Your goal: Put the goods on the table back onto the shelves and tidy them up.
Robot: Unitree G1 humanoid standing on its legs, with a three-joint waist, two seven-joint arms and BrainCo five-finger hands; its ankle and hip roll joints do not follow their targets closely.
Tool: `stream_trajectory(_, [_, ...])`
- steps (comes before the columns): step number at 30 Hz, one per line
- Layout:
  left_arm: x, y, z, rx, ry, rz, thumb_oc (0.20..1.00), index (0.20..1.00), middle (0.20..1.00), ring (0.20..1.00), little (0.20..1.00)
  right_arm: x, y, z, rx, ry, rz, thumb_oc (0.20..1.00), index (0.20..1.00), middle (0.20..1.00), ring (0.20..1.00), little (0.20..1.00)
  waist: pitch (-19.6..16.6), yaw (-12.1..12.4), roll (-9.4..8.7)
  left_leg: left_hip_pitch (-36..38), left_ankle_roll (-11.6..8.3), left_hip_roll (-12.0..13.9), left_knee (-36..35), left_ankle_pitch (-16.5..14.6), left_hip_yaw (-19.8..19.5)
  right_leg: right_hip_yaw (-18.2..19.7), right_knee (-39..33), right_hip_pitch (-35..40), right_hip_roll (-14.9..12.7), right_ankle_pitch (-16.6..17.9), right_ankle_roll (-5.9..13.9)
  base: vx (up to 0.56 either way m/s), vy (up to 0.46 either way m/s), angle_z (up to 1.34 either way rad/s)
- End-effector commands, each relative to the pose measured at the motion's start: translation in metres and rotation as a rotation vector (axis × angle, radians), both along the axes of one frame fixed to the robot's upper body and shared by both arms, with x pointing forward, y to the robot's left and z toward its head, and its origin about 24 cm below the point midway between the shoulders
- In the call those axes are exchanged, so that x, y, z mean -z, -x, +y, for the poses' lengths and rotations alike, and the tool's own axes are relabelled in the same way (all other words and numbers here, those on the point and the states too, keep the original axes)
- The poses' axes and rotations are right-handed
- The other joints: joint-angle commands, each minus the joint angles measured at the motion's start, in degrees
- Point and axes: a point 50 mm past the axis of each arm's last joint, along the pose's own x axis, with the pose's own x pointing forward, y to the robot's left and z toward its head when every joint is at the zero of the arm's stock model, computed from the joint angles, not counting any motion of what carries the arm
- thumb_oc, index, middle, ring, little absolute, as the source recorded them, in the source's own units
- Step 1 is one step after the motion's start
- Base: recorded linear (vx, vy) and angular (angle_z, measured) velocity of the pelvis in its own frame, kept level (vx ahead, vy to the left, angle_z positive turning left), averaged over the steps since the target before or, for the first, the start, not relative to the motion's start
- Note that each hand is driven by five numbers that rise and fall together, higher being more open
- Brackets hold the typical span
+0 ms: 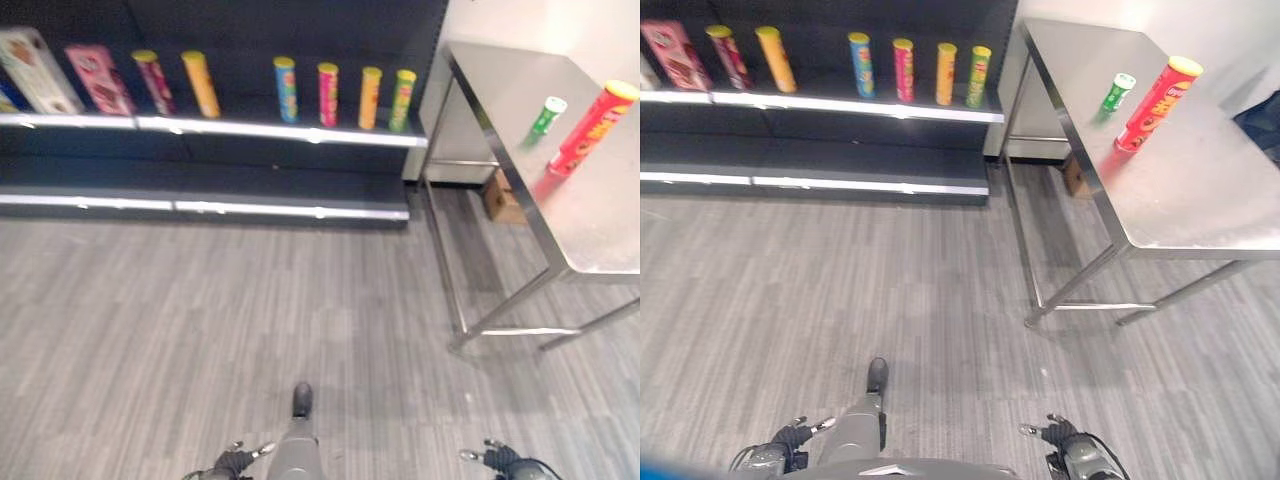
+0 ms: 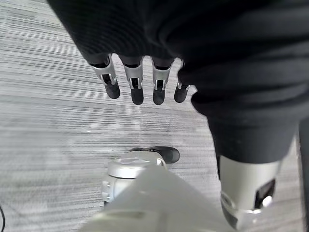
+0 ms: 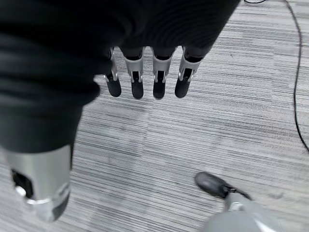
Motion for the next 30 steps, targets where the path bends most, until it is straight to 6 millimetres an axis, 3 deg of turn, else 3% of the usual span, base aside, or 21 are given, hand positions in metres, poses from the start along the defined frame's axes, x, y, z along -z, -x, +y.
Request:
stream_trajectory(1, [0.003, 0.0, -0.012, 0.038, 0.022, -0.004, 1.0, 1.0, 1.0, 1.0, 1.0, -0.004, 0.007, -0.022, -0.032, 0.078, 0.024, 1.0, 1.0, 1.0, 1.0, 1.0, -1.3, 1.3, 4.08, 0.8, -5.87, 7.1, -6.3, 2.6, -1.1, 1.8, -1.9, -3.1, 7.0, 1.1, -3.33, 0.53, 0.492, -0.7])
stream_trajectory(2, [0.001, -0.002, -0.008, 0.057, 0.005, -0.009, 1.0, 1.0, 1.0, 1.0, 1.0, -0.001, 0.009, -0.015, -0.047, 0.055, 0.037, 1.0, 1.0, 1.0, 1.0, 1.0, -2.8, 1.4, 2.74, 1.9, -4.72, 6.3, -4.6, 1.5, 1.7, 1.8, -1.4, -2.3, 3.9, 2.0, -1.59, 0.41, 0.382, -0.52])
stream_trajectory(3, [0.001, -0.002, -0.008, 0.058, 0.004, -0.009, 1.0, 1.0, 1.0, 1.0, 1.0, -0.001, 0.009, -0.014, -0.047, 0.055, 0.037, 1.0, 1.0, 1.0, 1.0, 1.0, -2.8, 1.5, 2.69, 2.0, -4.7, 6.3, -4.6, 1.4, 1.7, 1.9, -1.4, -2.3, 3.8, 2.0, -1.57, 0.46, 0.514, -0.76])
stream_trajectory(4, [-0.001, -0.007, -0.006, 0.069, -0.007, -0.021, 1.0, 1.0, 1.0, 1.0, 1.0, -0.001, 0.007, -0.01, -0.049, 0.04, 0.032, 1.0, 1.0, 1.0, 1.0, 1.0, -3.7, 1.4, 2.2, 2.9, -2.69, 4.8, -3.7, -0.8, 3.3, 1.9, 2.4, -4.0, 1.6, 2.7, 0.4, 0.21, 0.316, -0.32])
stream_trajectory(7, [-0.004, -0.017, -0.005, 0.1, -0.017, -0.049, 1.0, 1.0, 1.0, 1.0, 1.0, -0.002, 0.001, -0.006, -0.057, 0.028, 0.018, 1.0, 1.0, 1.0, 1.0, 1.0, -4.5, 1.3, 2.32, 4.4, 0.61, 1.9, -2.8, -4.0, 4.8, 2.1, 12.3, -8.5, -0.6, 5.3, 3.12, 0.23, 0.403, -0.12])
stream_trajectory(9, [-0.007, -0.021, -0.003, 0.111, -0.026, -0.056, 1.0, 1.0, 1.0, 1.0, 1.0, -0.004, -0.007, -0.006, -0.075, 0.027, -0.003, 1.0, 1.0, 1.0, 1.0, 1.0, -3.4, 0.5, 3.42, 7.8, 3.58, -1.5, -2.5, -6.9, 5.3, 1.2, 27.4, -15.1, -3.4, 12.9, 5.05, 0.2, 0.466, -0.29])
stream_trajectory(10, [-0.008, -0.023, -0.002, 0.121, -0.033, -0.057, 1.0, 1.0, 1.0, 1.0, 1.0, -0.006, -0.011, -0.005, -0.084, 0.03, -0.012, 1.0, 1.0, 1.0, 1.0, 1.0, -2.7, 0.1, 3.88, 9.2, 4.54, -2.5, -3.0, -7.6, 5.5, 0.1, 32.1, -17.3, -4.9, 16.6, 5.0, 0.08, 0.244, -0.12])
stream_trajectory(12, [-0.008, -0.023, -0.002, 0.122, -0.033, -0.057, 1.0, 1.0, 1.0, 1.0, 1.0, -0.006, -0.011, -0.006, -0.084, 0.03, -0.012, 1.0, 1.0, 1.0, 1.0, 1.0, -2.8, 0.2, 3.99, 9.1, 4.52, -2.4, -2.9, -7.6, 5.6, 0.1, 32.0, -17.4, -4.7, 16.8, 4.96, 0.08, 0.167, 0.14])
stream_trajectory(13, [-0.007, -0.02, 0.0, 0.146, -0.044, -0.032, 1.0, 1.0, 1.0, 1.0, 1.0, -0.006, -0.011, -0.003, -0.088, 0.03, -0.021, 1.0, 1.0, 1.0, 1.0, 1.0, -2.2, -0.4, 5.29, 12.5, 5.55, -3.0, -5.0, -8.8, 6.2, -2.6, 38.6, -21.1, -6.9, 19.0, 4.77, 0.23, 0.308, 0.33])
stream_trajectory(14, [-0.006, -0.019, -0.001, 0.158, -0.047, -0.024, 1.0, 1.0, 1.0, 1.0, 1.0, -0.006, -0.012, -0.003, -0.09, 0.032, -0.027, 1.0, 1.0, 1.0, 1.0, 1.0, -2.0, -1.1, 5.91, 14.1, 5.58, -3.1, -5.9, -9.5, 5.9, -3.6, 39.2, -23.3, -7.4, 17.5, 3.71, 0.33, 0.363, -0.01])
stream_trajectory(17, [-0.006, -0.02, -0.003, 0.18, -0.042, -0.022, 1.0, 1.0, 1.0, 1.0, 1.0, -0.006, -0.012, -0.005, -0.098, 0.044, -0.021, 1.0, 1.0, 1.0, 1.0, 1.0, -0.9, -2.2, 6.63, 16.4, 5.08, -3.8, -6.4, -11.5, 5.3, -8.6, 26.7, -24.9, -6.5, 12.3, 2.13, 0.26, 0.086, -0.17])
stream_trajectory(19, [-0.005, -0.021, -0.005, 0.208, -0.045, -0.014, 1.0, 1.0, 1.0, 1.0, 1.0, -0.007, -0.014, -0.006, -0.101, 0.05, -0.023, 1.0, 1.0, 1.0, 1.0, 1.0, -0.1, -3.1, 6.38, 18.2, 4.59, -4.7, -6.4, -12.8, 5.0, -10.4, 15.6, -26.7, -5.0, 13.2, 2.23, 0.32, 0.001, 0.13])
stream_trajectory(20, [-0.004, -0.02, -0.007, 0.226, -0.045, -0.004, 1.0, 1.0, 1.0, 1.0, 1.0, -0.007, -0.013, -0.007, -0.105, 0.054, -0.016, 1.0, 1.0, 1.0, 1.0, 1.0, -0.1, -3.7, 5.56, 19.9, 3.95, -5.5, -6.4, -14.2, 5.6, -13.9, 6.5, -28.0, -4.2, 15.8, 3.47, 0.44, -0.018, 0.04])
stream_trajectory(21, [-0.004, -0.02, -0.008, 0.23, -0.041, -0.003, 1.0, 1.0, 1.0, 1.0, 1.0, -0.007, -0.012, -0.007, -0.108, 0.057, -0.015, 1.0, 1.0, 1.0, 1.0, 1.0, 0.0, -3.8, 5.67, 21.4, 3.35, -5.1, -6.4, -15.5, 6.1, -16.0, 3.5, -27.7, -3.8, 16.2, 4.48, 0.35, -0.014, -0.01])
stream_trajectory(24, [-0.003, -0.02, -0.012, 0.25, -0.034, 0.0, 1.0, 1.0, 1.0, 1.0, 1.0, -0.006, -0.008, -0.009, -0.111, 0.064, -0.004, 1.0, 1.0, 1.0, 1.0, 1.0, -0.1, -4.0, 4.95, 22.5, 3.15, -5.7, -6.4, -16.2, 7.3, -19.4, -0.2, -26.4, -3.6, 18.0, 3.88, 0.2, -0.013, 0.14])
stream_trajectory(26, [-0.002, -0.018, -0.013, 0.261, -0.033, 0.01, 1.0, 1.0, 1.0, 1.0, 1.0, -0.004, -0.002, -0.011, -0.098, 0.061, 0.011, 1.0, 1.0, 1.0, 1.0, 1.0, -1.0, -4.3, 4.57, 23.7, 2.95, -6.0, -6.4, -17.4, 6.8, -18.6, -0.8, -25.7, -3.2, 18.8, 3.37, 0.36, -0.026, 0.28])
stream_trajectory(30, [0.001, -0.018, -0.021, 0.293, -0.021, 0.018, 1.0, 1.0, 1.0, 1.0, 1.0, -0.003, 0.01, -0.021, -0.029, 0.066, 0.029, 1.0, 1.0, 1.0, 1.0, 1.0, -2.7, -5.2, 4.93, 25.5, 0.71, -3.5, -3.8, -20.2, 6.7, -20.1, -0.8, -22.8, -2.4, 18.0, 1.83, 0.36, -0.096, 0.41])
